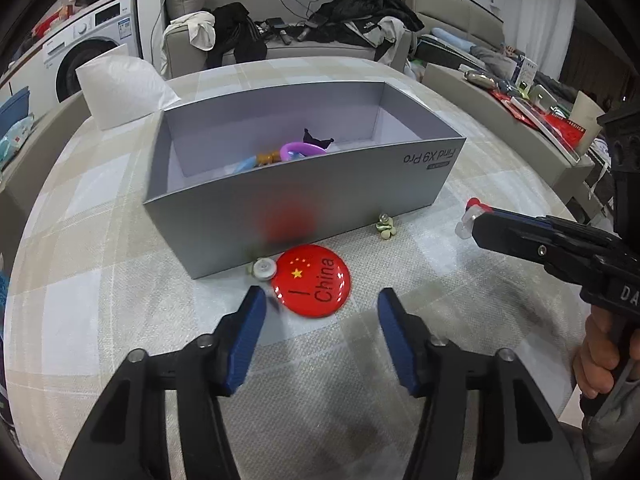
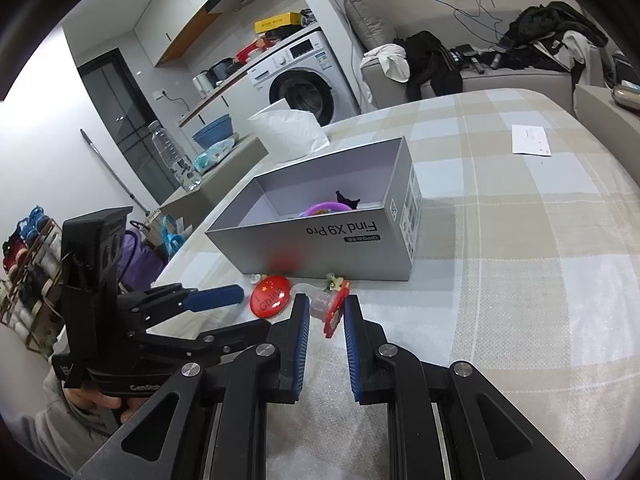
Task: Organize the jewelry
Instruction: 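Grasp the red round China badge with left tool while right tool holds the red charm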
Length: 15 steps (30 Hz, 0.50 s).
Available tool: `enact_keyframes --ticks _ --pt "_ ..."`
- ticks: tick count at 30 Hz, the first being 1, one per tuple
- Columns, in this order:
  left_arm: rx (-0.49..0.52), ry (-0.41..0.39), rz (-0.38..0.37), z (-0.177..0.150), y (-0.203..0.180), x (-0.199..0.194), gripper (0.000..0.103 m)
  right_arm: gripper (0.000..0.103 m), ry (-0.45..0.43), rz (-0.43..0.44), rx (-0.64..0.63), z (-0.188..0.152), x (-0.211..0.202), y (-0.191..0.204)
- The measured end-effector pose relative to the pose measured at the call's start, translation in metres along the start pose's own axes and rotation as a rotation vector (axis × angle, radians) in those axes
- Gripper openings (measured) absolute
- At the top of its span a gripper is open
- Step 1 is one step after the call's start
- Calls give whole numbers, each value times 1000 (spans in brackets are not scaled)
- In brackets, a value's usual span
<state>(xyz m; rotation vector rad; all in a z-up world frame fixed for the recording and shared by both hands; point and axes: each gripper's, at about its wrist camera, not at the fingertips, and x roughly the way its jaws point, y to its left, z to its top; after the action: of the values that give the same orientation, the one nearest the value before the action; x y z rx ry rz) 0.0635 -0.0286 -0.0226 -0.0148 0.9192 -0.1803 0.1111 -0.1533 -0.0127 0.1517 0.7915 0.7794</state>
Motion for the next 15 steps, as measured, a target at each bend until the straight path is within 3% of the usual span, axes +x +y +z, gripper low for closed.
enact_keyframes --ticks 9,12,15 --pt "39 6 52 2 -9 5 48 16 4 1 2 0 1 0" --pt "44 -2 45 3 -9 4 36 17 6 -2 0 0 1 0" --pt "48 -3 38 2 -9 3 36 17 7 -4 -1 -1 1 1"
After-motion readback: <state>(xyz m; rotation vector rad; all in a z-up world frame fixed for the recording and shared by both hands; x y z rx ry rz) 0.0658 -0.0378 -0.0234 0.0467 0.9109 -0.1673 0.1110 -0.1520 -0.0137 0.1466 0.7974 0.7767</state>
